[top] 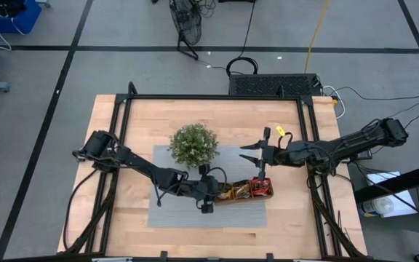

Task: Pick & Place Tea
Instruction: Put the mango tea sachet into the brown organizer

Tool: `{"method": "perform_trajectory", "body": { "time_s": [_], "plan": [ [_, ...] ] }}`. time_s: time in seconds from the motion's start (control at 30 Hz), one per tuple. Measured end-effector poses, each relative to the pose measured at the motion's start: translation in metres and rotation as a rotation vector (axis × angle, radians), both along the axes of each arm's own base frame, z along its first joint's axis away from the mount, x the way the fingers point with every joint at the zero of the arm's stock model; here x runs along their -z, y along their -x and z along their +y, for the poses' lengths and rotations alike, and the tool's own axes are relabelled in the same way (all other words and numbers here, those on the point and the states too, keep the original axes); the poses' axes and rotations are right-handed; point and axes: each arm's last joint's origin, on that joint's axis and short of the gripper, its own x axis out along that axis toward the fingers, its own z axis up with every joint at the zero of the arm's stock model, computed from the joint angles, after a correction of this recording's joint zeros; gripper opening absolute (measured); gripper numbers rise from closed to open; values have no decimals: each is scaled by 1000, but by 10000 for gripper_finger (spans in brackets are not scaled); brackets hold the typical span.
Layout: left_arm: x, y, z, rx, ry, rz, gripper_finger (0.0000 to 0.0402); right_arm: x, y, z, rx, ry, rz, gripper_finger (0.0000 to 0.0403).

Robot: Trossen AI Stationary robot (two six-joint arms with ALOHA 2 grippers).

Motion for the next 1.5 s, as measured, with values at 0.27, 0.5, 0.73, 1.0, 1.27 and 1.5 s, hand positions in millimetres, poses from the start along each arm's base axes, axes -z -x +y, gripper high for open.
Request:
{"method": "perform_trajectory", "body": {
  "time_s": [0.27, 0.5, 0.73, 1.0, 1.27, 1.5],
  "plan": [
    [-70, 18, 7, 49, -63, -150, 173, 10, 1, -12, 135, 0, 92, 100],
    [-127, 65, 30, -122, -202, -129, 165, 19, 3, -19, 188, -40, 179, 100],
    [-154, 98, 52, -291, -221, -119, 148, 20, 3, -19, 186, -28, 190, 100],
    [-158, 115, 72, -473, -235, -85, 139, 33, 5, -28, 229, -5, 174, 100],
    [-178, 135, 97, -553, -256, -119, 149, 55, 17, -101, 476, -104, 212, 100],
    [-178, 138, 118, -622, -282, -77, 148, 70, -17, -184, 336, -384, 254, 77]
  ]
}}
